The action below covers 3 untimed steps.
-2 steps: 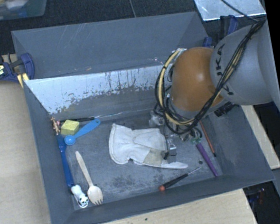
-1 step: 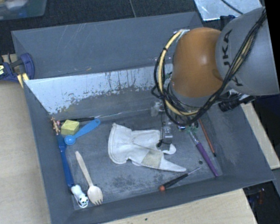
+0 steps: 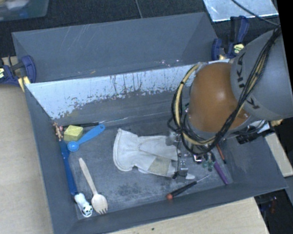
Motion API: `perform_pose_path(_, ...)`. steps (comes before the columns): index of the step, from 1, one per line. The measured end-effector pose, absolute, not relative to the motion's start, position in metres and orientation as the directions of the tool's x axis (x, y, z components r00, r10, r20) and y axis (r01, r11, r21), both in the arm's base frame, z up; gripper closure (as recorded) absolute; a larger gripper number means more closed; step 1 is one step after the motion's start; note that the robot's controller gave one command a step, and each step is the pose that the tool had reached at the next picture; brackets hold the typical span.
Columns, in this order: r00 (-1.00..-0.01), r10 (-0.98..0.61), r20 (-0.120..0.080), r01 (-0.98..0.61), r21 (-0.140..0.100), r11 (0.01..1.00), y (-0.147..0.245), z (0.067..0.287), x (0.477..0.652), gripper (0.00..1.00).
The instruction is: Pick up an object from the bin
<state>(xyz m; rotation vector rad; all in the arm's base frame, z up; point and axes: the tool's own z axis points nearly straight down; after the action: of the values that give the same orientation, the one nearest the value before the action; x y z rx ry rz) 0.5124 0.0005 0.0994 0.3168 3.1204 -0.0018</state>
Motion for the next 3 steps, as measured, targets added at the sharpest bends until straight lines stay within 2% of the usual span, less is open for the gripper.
perform_pose_path(1,-0.943,0.331,-0.022,0.331,0.009,0.944,-0.011,0.071,0.518,0.00)
perform_pose_path(2,-0.974,0.228,-0.014,0.228,0.000,0.974,0.015,0.073,0.496,1.00)
perform_pose_path(3,-0.974,0.227,-0.014,0.227,0.000,0.974,0.015,0.073,0.496,1.00)
